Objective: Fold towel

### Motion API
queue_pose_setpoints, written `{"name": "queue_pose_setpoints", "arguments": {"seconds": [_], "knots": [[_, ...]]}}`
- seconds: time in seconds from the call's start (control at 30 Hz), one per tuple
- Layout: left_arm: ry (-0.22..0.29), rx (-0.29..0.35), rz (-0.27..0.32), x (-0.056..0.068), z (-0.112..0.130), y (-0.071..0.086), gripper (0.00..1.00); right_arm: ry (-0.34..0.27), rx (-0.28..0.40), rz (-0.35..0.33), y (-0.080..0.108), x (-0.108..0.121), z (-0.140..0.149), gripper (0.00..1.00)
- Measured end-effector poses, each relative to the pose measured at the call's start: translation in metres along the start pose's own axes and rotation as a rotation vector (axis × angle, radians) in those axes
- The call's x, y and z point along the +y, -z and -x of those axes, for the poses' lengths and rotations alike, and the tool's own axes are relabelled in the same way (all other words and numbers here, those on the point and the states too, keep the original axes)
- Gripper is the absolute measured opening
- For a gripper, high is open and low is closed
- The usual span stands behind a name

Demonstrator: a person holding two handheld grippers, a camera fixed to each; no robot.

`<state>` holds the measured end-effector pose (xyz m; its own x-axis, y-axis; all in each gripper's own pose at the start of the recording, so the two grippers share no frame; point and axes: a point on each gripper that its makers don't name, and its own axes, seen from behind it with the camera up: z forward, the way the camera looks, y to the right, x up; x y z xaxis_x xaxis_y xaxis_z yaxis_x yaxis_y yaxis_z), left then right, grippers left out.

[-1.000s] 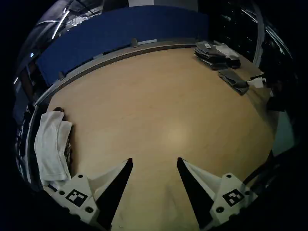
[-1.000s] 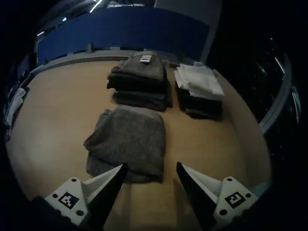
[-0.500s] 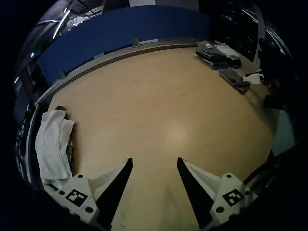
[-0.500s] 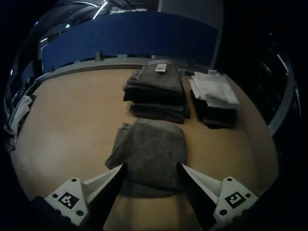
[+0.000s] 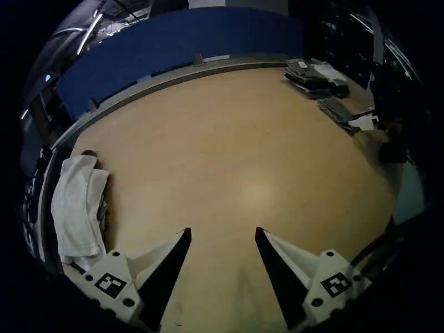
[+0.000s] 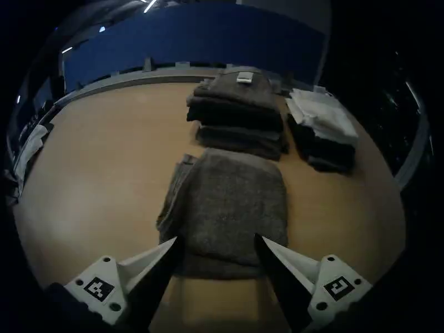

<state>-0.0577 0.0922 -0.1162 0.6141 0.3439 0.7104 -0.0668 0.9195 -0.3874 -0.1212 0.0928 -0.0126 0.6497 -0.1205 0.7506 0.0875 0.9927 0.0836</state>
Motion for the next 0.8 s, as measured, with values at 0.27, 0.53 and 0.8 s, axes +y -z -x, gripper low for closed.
{"name": "queue_pose_setpoints", "arguments": {"seconds": [0.27, 0.53, 0.8], "knots": [[0.002, 0.002, -0.004, -0.002, -0.001, 0.0, 0.85, -0.03, 0.01, -0.007, -0.003, -0.002, 0.004, 0.98], [0.002, 0.007, -0.003, -0.001, -0.003, 0.001, 0.85, -0.02, 0.014, -0.005, 0.0, -0.004, 0.003, 0.97], [0.011, 0.015, -0.009, -0.003, -0.003, 0.002, 0.85, -0.043, 0.076, 0.008, 0.015, 0.001, -0.015, 1.0]]}}
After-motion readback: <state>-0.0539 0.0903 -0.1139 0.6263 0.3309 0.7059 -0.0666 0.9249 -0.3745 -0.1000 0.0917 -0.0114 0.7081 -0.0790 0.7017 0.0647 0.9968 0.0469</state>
